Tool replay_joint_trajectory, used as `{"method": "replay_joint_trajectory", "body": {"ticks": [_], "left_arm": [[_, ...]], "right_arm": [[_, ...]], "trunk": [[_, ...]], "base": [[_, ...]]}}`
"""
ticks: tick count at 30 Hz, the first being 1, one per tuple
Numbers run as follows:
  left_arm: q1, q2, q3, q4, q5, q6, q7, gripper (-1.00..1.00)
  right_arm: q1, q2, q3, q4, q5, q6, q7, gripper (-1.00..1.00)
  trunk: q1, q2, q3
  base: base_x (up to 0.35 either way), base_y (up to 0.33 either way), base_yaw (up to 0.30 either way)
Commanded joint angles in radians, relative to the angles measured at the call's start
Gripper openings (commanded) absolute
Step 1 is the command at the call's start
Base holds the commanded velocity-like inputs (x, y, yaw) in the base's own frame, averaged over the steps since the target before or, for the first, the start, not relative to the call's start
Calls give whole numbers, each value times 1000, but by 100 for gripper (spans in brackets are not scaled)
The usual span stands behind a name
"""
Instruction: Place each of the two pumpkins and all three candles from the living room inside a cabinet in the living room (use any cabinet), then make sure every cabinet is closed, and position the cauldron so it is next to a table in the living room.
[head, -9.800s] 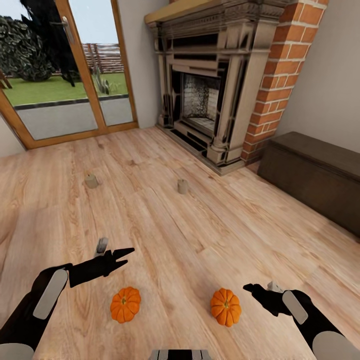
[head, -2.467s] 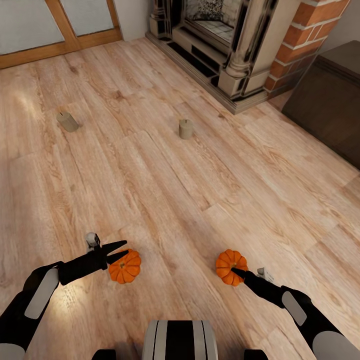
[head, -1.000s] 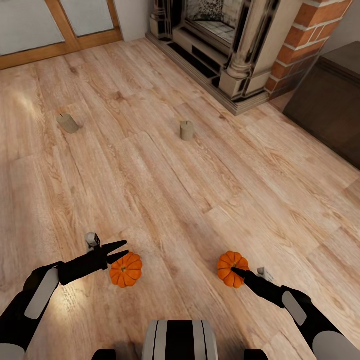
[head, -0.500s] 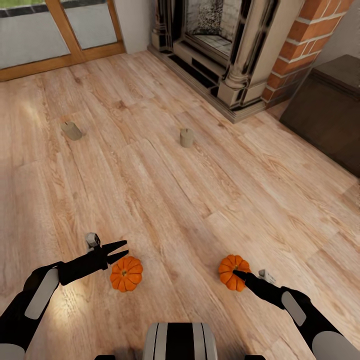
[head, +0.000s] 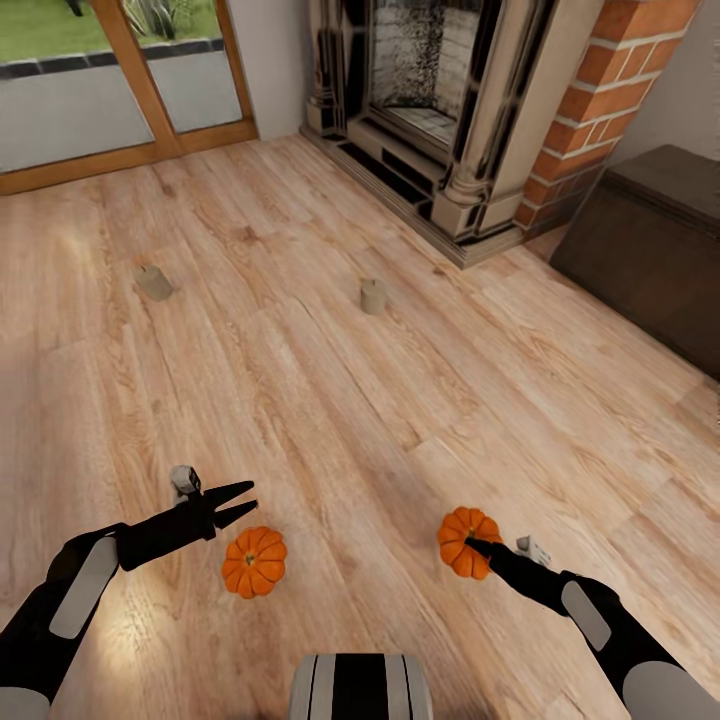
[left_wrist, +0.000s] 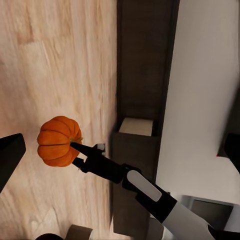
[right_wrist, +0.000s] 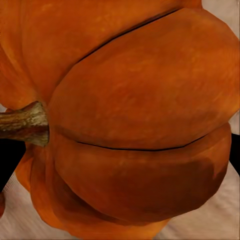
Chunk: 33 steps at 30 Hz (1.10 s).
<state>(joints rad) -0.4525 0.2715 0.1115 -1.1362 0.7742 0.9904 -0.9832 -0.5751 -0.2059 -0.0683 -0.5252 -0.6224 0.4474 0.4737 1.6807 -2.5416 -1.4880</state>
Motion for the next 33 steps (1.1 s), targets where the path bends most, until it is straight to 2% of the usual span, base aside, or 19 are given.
{"method": "replay_joint_trajectory", "body": {"ticks": [1,11,18,33], "left_arm": [[0,0,1,0,-1,4,-3,100],[0,0,1,1,-1,4,-2,100],[0,0,1,1,-1,4,-2,100],[0,-1,1,1,-3,4,-2,100]], "right_arm": [[0,0,-3,0,-4,7,0,-100],[0,0,-4,-3,-6,2,4,-100],[0,-2,-4,-3,-4,3,50,-100],[0,-3,-4,-4,-5,3,52,-100]], "trunk": [[-1,0,3],[-5,2,42],[-8,4,69],[-15,8,130]], "base": [[0,0,0],[0,0,0],[0,0,0],[0,0,25]]}}
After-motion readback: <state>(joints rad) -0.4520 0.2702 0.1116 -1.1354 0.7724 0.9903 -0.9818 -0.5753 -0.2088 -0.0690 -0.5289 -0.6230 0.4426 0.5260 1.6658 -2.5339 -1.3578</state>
